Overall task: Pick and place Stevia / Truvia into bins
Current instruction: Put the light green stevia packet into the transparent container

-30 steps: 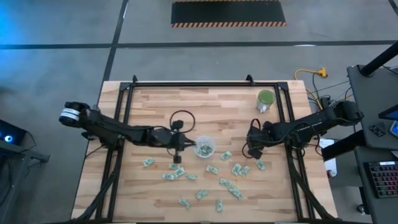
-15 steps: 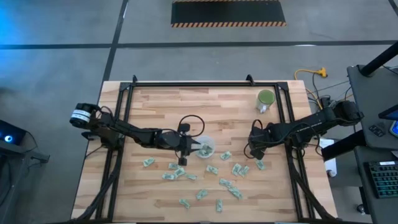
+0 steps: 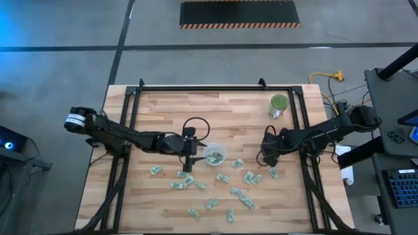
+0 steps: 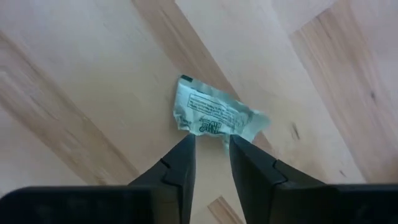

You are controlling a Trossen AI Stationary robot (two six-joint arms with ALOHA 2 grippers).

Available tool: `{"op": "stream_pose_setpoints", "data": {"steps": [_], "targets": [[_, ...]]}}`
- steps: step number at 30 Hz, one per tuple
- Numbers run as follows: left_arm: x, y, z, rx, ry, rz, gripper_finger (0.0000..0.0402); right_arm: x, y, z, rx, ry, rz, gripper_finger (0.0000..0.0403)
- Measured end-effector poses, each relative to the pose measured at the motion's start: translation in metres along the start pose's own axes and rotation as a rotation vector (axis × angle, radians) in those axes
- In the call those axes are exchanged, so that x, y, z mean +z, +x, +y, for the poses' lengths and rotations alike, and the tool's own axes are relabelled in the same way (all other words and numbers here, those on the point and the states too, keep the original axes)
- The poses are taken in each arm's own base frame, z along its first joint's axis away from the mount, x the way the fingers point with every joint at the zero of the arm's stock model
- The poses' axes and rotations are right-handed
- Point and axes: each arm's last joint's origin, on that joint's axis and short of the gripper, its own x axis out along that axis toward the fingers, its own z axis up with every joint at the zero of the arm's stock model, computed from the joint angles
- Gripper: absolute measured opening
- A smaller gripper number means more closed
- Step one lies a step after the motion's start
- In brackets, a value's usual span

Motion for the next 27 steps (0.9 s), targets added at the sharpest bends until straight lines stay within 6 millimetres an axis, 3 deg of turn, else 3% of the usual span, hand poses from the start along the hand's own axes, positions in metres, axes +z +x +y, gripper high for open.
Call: {"op": "stream_pose_setpoints", "data": {"steps": [16, 22, 27], "targets": [[0.007, -0.051, 0.002, -0.03, -0.123, 0.098, 0.0221, -0.003, 0.011, 0.001, 0.057, -0.19, -0.031, 0.001], [0.001, -0.057, 0.003, -0.027, -0.138, 0.152, 0.0221, 0.006, 0.005, 0.011, 0.134, -0.222, -0.111, 0.0008], [-0.008, -0.058, 0.002, -0.017, -0.145, 0.213, 0.0221, 0.016, -0.005, 0.025, 0.249, -0.345, -0.247, 0.0008]]}}
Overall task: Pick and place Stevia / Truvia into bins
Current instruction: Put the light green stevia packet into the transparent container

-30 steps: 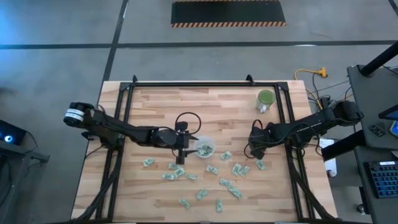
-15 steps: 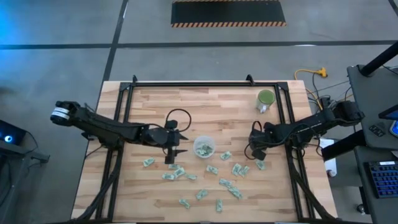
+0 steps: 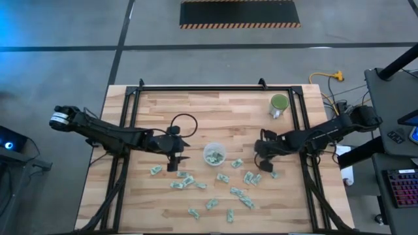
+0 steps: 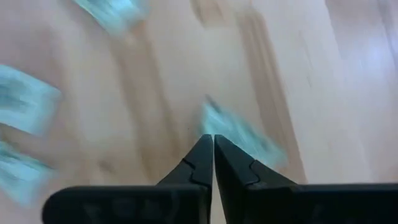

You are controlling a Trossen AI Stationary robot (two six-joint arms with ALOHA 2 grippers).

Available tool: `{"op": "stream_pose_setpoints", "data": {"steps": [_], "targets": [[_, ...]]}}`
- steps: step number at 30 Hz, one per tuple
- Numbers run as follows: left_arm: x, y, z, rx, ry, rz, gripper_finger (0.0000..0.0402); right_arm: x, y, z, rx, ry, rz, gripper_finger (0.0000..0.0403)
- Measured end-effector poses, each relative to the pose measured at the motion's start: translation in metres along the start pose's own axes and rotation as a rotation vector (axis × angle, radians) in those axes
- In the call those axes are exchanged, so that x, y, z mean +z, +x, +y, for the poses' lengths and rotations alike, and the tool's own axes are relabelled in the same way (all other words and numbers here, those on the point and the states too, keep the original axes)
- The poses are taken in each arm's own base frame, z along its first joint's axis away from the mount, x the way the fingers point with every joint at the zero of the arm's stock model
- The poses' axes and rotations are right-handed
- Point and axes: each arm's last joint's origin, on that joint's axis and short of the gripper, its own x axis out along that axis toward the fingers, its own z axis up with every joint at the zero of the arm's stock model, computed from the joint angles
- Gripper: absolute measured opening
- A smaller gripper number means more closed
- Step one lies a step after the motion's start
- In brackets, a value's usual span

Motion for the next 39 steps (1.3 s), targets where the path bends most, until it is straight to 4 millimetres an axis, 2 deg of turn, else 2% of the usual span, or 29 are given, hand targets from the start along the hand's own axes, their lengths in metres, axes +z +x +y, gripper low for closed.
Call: {"op": "stream_pose_setpoints", "data": {"steps": [4, 9, 21, 26, 30, 37, 39], "targets": [[-0.006, 0.002, 0.001, 0.017, 0.001, 0.018, 0.0221, 0.008, -0.005, 0.005, 0.022, -0.033, -0.046, 0.0008], [-0.009, 0.003, 0.001, 0.018, 0.003, 0.025, 0.0221, 0.007, -0.004, 0.002, -0.039, 0.026, -0.062, 0.0014], [-0.009, 0.003, 0.001, 0.017, 0.003, 0.023, 0.0221, -0.004, 0.006, -0.005, -0.09, 0.064, -0.014, 0.0117], [-0.009, 0.003, 0.001, 0.017, 0.003, 0.023, 0.0221, -0.008, 0.01, -0.01, -0.102, 0.104, 0.007, 0.0134], [-0.009, 0.003, 0.001, 0.017, 0.003, 0.023, 0.0221, -0.009, 0.01, -0.009, -0.084, 0.095, 0.018, 0.0118], [-0.009, 0.003, 0.001, 0.017, 0.003, 0.023, 0.0221, -0.009, 0.01, -0.008, -0.031, 0.035, 0.044, 0.0022], [-0.009, 0.003, 0.001, 0.017, 0.003, 0.023, 0.0221, -0.009, 0.01, -0.008, -0.027, 0.02, 0.046, 0.0013]]}}
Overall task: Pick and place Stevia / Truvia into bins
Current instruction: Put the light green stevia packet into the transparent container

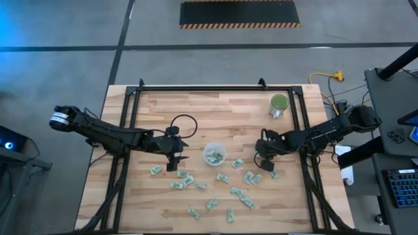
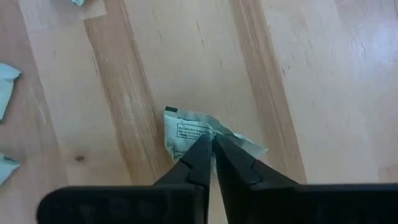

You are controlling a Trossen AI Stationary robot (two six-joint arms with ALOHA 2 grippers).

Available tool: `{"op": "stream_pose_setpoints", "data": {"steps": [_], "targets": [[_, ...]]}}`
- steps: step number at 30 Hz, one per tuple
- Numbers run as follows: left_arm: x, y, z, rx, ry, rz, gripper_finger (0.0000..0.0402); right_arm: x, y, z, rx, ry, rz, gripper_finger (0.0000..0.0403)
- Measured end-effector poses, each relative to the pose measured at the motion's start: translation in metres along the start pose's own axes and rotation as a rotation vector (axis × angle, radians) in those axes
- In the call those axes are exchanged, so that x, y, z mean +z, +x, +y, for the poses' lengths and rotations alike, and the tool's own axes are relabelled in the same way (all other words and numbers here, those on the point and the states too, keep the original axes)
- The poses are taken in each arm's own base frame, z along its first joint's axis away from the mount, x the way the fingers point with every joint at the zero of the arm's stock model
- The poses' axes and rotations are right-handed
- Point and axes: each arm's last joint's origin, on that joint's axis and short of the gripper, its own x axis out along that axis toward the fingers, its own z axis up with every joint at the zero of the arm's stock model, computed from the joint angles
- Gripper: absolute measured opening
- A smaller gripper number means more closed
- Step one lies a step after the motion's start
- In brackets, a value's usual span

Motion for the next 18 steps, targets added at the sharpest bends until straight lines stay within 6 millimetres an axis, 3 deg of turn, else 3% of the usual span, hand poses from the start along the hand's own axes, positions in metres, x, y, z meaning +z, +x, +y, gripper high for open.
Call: {"op": "stream_pose_setpoints", "data": {"steps": [10, 18], "targets": [[0.0, 0.0, 0.0, 0.0, 0.001, 0.001, 0.0221, 0.018, -0.011, 0.006, -0.008, -0.098, -0.083, 0.0008], [-0.001, 0.0, 0.0, 0.0, 0.003, 0.006, 0.0221, 0.048, -0.027, 0.023, -0.047, -0.289, -0.392, 0.0008]]}}
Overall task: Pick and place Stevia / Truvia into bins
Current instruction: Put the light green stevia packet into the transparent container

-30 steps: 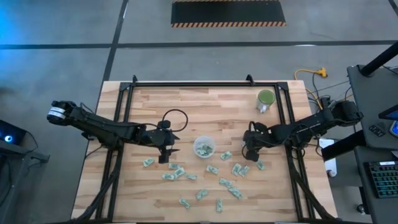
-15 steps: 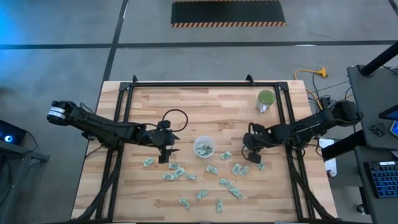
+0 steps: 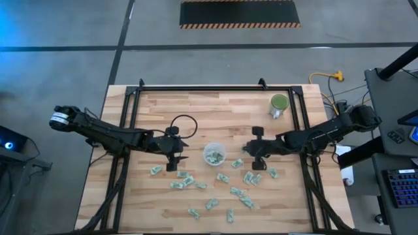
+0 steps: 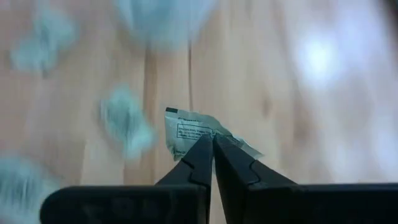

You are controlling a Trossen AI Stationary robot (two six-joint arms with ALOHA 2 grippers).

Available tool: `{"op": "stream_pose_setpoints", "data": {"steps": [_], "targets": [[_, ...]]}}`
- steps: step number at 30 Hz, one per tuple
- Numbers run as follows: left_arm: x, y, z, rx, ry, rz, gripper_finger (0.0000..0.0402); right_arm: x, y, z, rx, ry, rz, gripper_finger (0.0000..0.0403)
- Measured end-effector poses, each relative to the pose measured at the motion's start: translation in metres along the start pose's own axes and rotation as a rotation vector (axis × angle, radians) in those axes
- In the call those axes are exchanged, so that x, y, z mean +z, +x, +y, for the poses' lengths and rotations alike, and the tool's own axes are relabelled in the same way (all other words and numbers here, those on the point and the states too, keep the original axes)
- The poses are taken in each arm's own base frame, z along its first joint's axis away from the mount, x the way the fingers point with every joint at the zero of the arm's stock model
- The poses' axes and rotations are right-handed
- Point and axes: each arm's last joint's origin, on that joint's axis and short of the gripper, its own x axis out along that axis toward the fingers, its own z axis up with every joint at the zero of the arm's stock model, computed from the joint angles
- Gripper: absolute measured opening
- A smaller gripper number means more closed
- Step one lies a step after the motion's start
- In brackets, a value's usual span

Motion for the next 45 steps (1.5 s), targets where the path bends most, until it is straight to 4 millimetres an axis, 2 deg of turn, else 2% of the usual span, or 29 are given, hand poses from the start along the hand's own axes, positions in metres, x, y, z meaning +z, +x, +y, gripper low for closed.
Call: {"op": "stream_pose_setpoints", "data": {"steps": [6, 11, 19, 25, 37, 45], "targets": [[-0.009, 0.002, 0.0, 0.005, -0.029, 0.046, 0.0222, 0.036, -0.005, 0.001, -0.007, -0.073, -0.381, 0.0008], [-0.02, 0.002, 0.001, 0.02, -0.107, 0.142, 0.0222, 0.047, 0.004, 0.007, 0.051, -0.12, -0.508, 0.0008], [-0.039, -0.003, 0.003, 0.032, -0.273, 0.347, 0.0222, 0.059, 0.046, 0.022, 0.051, -0.199, -0.437, 0.0008], [-0.05, -0.008, 0.003, 0.079, -0.431, 0.475, 0.0222, 0.069, 0.058, 0.022, 0.047, -0.203, -0.349, 0.0011], [-0.058, -0.015, -0.012, 0.102, -0.59, 0.557, 0.0221, 0.072, 0.035, 0.014, 0.031, -0.213, -0.315, 0.0101], [-0.069, -0.018, -0.035, 0.088, -0.583, 0.656, 0.0221, 0.071, 0.019, 0.008, 0.033, -0.231, -0.288, 0.0128]]}}
